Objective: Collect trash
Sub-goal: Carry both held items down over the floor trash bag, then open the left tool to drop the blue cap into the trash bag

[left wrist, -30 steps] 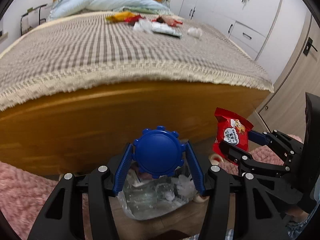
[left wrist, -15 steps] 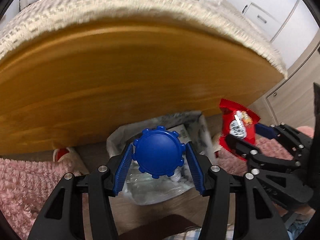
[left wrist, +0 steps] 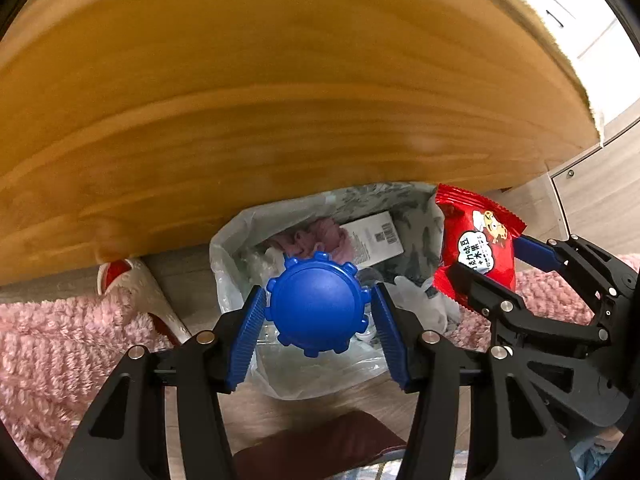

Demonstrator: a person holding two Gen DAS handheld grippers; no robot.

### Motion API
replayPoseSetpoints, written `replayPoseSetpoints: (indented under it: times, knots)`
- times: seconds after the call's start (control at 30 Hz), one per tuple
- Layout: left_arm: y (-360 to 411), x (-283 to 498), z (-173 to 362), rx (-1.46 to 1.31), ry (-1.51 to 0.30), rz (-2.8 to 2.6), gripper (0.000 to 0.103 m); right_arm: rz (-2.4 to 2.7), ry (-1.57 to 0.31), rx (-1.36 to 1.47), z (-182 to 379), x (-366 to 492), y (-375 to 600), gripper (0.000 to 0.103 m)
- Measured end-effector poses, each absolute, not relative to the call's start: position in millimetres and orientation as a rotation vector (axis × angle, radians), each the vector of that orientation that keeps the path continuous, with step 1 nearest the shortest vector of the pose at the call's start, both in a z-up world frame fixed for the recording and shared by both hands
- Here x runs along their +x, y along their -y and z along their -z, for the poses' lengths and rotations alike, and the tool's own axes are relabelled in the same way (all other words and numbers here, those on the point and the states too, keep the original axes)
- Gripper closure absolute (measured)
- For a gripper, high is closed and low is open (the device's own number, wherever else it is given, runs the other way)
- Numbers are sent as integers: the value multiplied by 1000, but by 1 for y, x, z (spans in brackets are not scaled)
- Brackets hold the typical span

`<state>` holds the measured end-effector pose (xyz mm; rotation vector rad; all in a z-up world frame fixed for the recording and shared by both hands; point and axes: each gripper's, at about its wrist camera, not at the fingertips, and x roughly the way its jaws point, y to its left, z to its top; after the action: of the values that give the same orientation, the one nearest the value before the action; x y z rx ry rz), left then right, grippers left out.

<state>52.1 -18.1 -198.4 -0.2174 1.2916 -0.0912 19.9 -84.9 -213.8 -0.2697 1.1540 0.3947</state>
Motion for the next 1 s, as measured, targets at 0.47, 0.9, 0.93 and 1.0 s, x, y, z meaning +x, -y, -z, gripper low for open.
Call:
replayPoseSetpoints:
  times: [0.47,0.9,0.93,1.0]
  knots:
    - [16,61,248,-209,-1432,63,51,-385,-1260,-291,249,41,79,51]
    - [15,69,272,-221,-1508,33,50,-379,-1277,-293,258,47,85,51]
    - [16,69,272,-218,-1509,35,48,-379,-1277,-294,258,46,85,51]
    - [17,70,271,-212,-1504,33,40,-379,-1277,-294,259,46,85,51]
